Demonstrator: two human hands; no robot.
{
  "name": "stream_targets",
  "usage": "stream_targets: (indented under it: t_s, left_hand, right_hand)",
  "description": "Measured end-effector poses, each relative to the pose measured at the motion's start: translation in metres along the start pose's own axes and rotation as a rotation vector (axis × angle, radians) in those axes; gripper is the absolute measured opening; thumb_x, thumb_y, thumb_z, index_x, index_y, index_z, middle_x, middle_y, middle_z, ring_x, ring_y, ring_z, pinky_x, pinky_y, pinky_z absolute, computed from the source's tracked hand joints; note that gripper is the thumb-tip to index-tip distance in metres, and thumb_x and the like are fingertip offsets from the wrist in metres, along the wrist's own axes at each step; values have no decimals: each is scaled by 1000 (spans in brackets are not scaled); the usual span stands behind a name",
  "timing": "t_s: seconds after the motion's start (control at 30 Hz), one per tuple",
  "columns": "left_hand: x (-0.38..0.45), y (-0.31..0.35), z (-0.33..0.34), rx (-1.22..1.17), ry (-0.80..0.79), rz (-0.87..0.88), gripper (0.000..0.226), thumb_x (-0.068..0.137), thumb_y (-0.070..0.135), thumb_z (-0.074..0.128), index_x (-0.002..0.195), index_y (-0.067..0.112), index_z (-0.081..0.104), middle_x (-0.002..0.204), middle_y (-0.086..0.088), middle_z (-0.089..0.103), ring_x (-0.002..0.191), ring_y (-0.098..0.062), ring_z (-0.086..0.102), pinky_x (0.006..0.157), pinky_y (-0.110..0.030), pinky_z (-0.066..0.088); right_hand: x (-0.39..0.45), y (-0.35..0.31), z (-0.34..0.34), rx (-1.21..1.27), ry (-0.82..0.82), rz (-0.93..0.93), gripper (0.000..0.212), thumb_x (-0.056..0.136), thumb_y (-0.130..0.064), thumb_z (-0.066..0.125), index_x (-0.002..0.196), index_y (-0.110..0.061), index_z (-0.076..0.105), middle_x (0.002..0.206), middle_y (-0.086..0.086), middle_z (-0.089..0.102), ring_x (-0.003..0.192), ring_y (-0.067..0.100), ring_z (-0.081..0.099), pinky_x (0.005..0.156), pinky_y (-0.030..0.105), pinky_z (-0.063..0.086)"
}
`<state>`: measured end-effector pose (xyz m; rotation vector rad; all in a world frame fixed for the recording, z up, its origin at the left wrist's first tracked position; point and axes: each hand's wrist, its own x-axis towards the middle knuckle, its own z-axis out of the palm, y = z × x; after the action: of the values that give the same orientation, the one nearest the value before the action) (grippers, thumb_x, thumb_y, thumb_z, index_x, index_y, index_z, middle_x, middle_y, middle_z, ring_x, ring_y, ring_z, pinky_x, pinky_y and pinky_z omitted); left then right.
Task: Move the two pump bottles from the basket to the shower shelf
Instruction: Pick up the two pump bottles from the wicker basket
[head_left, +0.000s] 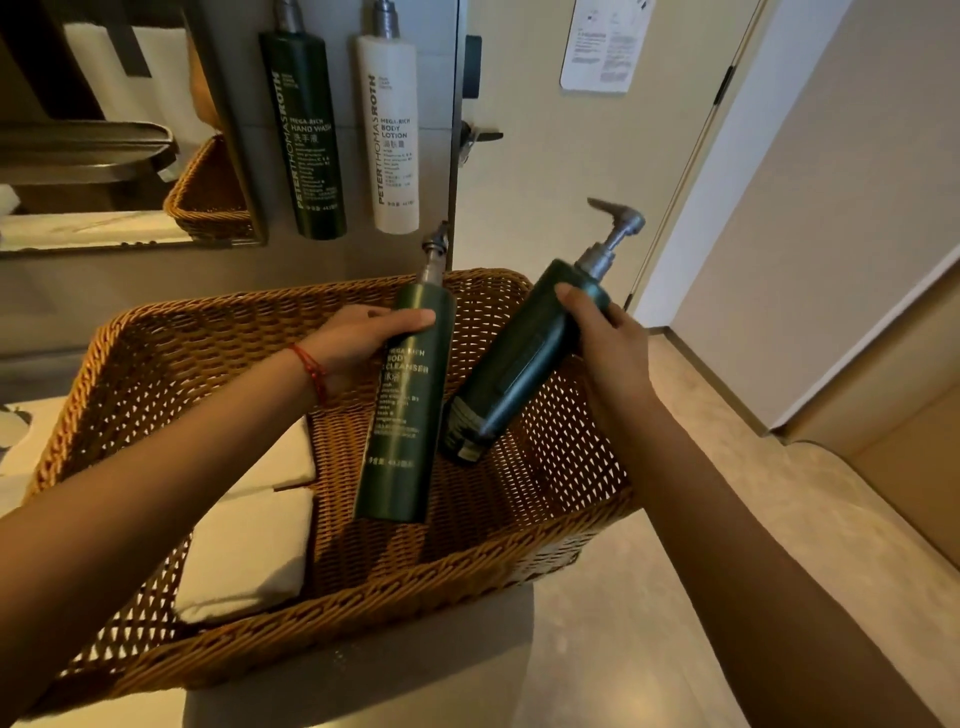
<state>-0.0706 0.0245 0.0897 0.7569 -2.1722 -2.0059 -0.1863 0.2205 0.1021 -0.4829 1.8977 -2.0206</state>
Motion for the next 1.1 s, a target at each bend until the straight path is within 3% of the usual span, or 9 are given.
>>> stream_targets:
  t_s: [0.17, 0.27, 0.53, 0.7, 0.97, 1.1]
  left_hand:
    - [-16, 42, 5, -87, 47, 100, 51, 47, 45, 68, 88, 16, 57, 88, -4, 63, 81, -18, 62, 67, -31, 48]
    - [-25, 59, 6, -121, 45, 142, 54, 48, 44, 68, 93, 17, 56, 89, -3, 64, 80, -17, 63, 63, -29, 49]
    - [-51, 78, 25, -166, -33, 194, 66, 55, 41, 66, 112, 12, 51, 91, -3, 64, 71, -12, 66, 55, -23, 54]
    - [-75, 78, 41, -183, -42, 196, 62, 54, 40, 66, 107, 11, 51, 88, -3, 64, 65, -10, 68, 52, -23, 54]
    - [-125, 62, 87, -188, -36, 187, 47, 58, 38, 63, 97, 13, 57, 86, -5, 65, 68, -14, 68, 59, -27, 57]
    - [-154, 45, 129, -220, 47, 180, 45, 59, 39, 62, 95, 13, 59, 75, 0, 69, 67, -14, 67, 55, -24, 55]
  right_hand:
    - [-4, -46, -5, -24, 66, -159, 47, 73, -45, 63, 108, -14, 53, 98, 7, 64, 87, 18, 65, 75, 33, 56]
    - [-10, -65, -15, -47, 93, -205, 38, 74, -48, 61, 97, -18, 57, 90, 2, 65, 81, 14, 66, 72, 31, 56]
    - [-36, -79, -42, -58, 127, -191, 27, 73, -48, 61, 80, -22, 58, 77, -1, 64, 73, 11, 66, 62, 27, 52]
    - [-54, -74, -55, -58, 71, -176, 28, 75, -49, 59, 81, -22, 58, 76, -1, 63, 71, 12, 65, 57, 24, 50]
    - [-86, -54, -96, -50, -53, -139, 32, 74, -53, 58, 82, -22, 59, 78, 1, 65, 77, 17, 65, 63, 29, 51]
    - [-102, -42, -133, -52, -82, -120, 27, 75, -50, 58, 76, -24, 58, 76, -1, 64, 72, 13, 65, 58, 25, 49]
